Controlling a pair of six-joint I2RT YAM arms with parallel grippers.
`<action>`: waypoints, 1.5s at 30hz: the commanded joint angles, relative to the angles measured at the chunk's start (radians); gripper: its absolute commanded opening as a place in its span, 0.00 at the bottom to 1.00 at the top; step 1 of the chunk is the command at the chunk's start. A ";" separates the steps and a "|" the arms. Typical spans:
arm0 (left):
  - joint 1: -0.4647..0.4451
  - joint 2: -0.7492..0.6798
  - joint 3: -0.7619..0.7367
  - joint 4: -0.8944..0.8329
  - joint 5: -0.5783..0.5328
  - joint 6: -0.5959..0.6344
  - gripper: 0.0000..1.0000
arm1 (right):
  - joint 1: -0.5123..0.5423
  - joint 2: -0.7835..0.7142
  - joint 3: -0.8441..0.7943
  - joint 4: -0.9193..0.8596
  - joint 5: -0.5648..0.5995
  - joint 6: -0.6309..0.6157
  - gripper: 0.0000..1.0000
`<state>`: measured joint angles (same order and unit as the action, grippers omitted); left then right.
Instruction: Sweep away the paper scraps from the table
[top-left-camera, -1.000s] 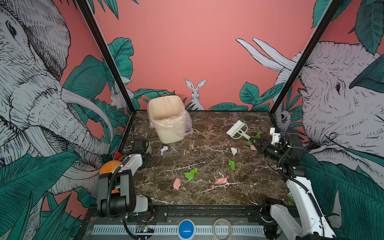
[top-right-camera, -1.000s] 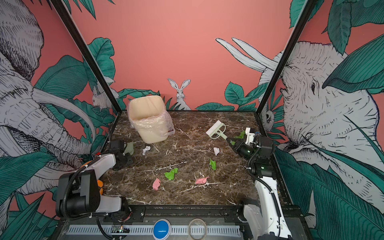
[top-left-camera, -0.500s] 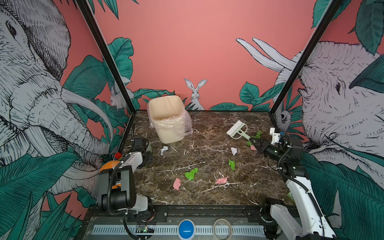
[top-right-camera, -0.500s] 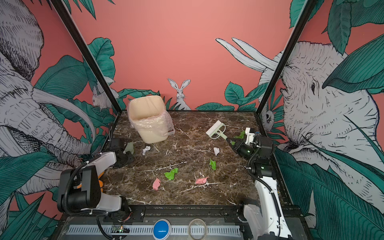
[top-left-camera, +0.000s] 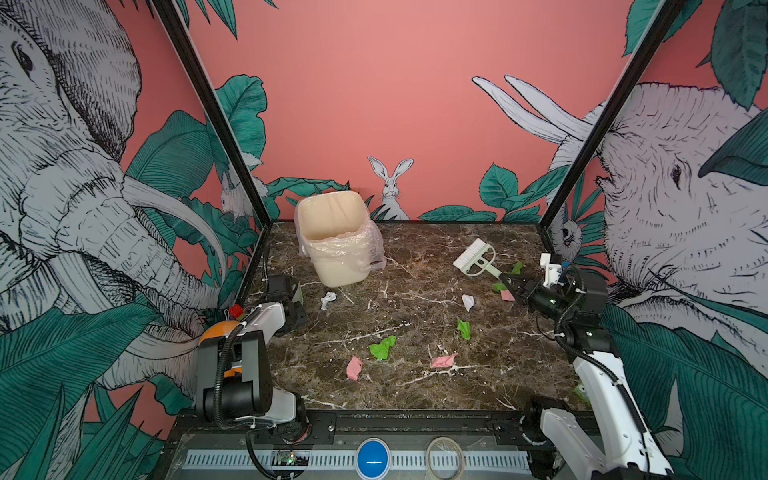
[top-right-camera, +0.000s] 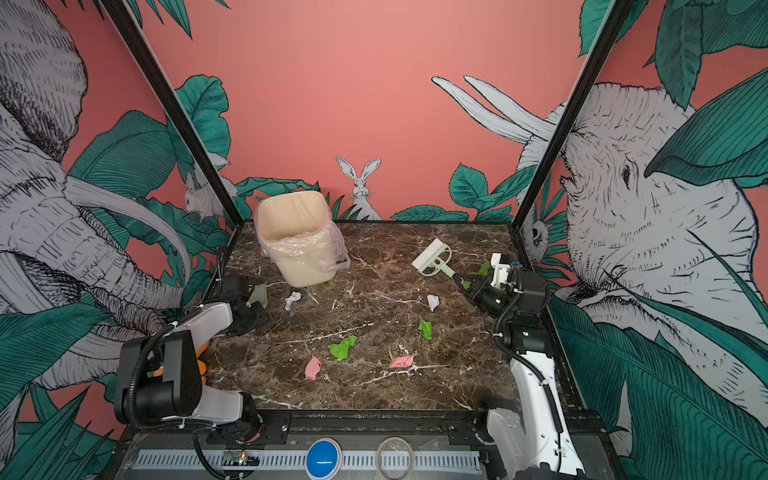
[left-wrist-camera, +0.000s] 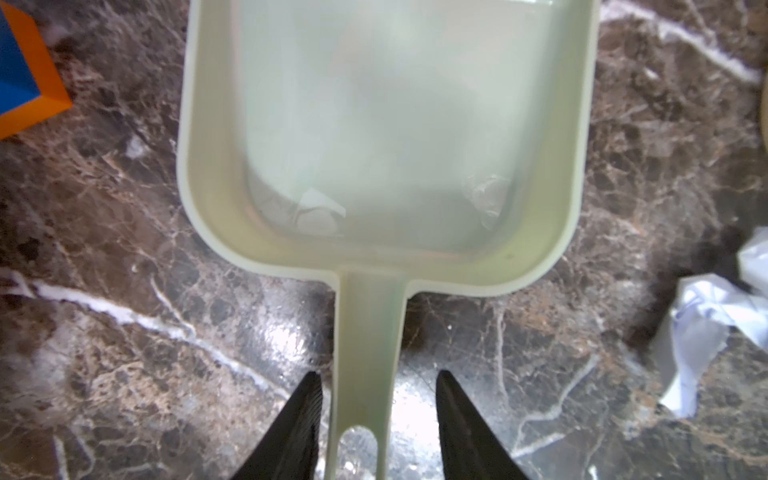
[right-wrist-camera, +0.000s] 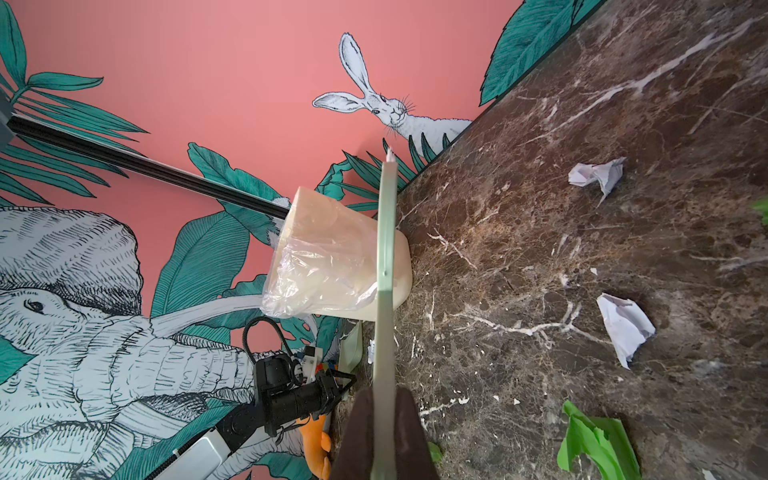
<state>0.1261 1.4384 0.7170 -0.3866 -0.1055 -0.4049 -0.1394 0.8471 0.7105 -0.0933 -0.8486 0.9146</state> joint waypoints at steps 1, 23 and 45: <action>0.008 0.016 0.000 -0.018 0.023 -0.021 0.44 | -0.005 0.001 0.038 0.032 -0.018 -0.008 0.00; 0.009 0.006 0.021 -0.011 -0.023 -0.014 0.39 | -0.005 0.015 0.056 0.047 -0.017 0.010 0.00; 0.012 0.091 0.075 -0.018 0.017 0.005 0.33 | -0.005 -0.002 0.053 0.037 -0.020 0.012 0.00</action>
<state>0.1318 1.5249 0.7704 -0.3901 -0.0959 -0.4057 -0.1394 0.8627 0.7338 -0.0944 -0.8497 0.9169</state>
